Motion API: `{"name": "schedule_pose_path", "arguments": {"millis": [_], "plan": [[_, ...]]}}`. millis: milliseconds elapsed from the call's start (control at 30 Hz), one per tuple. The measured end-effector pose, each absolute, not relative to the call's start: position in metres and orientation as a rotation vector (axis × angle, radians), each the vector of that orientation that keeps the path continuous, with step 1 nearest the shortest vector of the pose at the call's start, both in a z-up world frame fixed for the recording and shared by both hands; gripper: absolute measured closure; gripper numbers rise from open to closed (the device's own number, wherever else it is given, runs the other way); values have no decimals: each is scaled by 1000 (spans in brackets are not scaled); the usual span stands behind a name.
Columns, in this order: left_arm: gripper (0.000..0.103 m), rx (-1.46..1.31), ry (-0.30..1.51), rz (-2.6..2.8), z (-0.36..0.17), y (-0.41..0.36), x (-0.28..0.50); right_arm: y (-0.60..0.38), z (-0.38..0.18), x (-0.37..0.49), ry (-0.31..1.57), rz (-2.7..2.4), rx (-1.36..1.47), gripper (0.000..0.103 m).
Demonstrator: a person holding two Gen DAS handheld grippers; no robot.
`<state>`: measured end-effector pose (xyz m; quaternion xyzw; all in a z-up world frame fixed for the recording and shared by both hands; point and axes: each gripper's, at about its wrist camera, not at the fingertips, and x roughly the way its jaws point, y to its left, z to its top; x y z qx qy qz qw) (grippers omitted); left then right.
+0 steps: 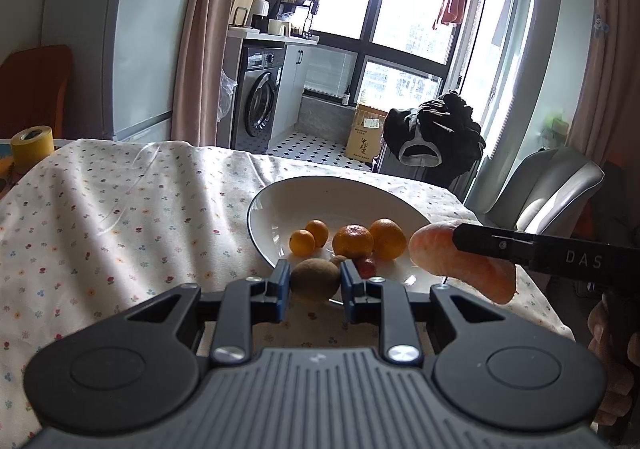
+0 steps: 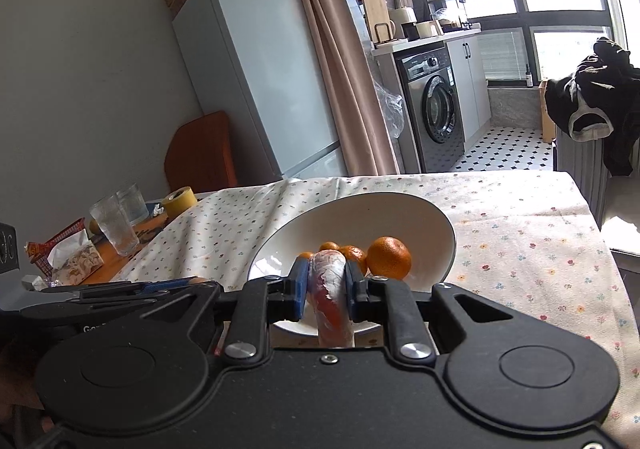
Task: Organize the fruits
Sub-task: 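Release the kiwi into the bowl from the left gripper while the right drops the bag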
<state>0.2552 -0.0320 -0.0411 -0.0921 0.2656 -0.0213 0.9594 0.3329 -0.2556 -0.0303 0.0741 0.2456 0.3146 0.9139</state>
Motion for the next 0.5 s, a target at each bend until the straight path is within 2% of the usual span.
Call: {"name": "schedule_pose_path", "arguments": {"millis": [500], "plan": [[78, -154, 563, -57, -42, -41, 306, -258, -25, 378, 471, 552, 162, 85]]}}
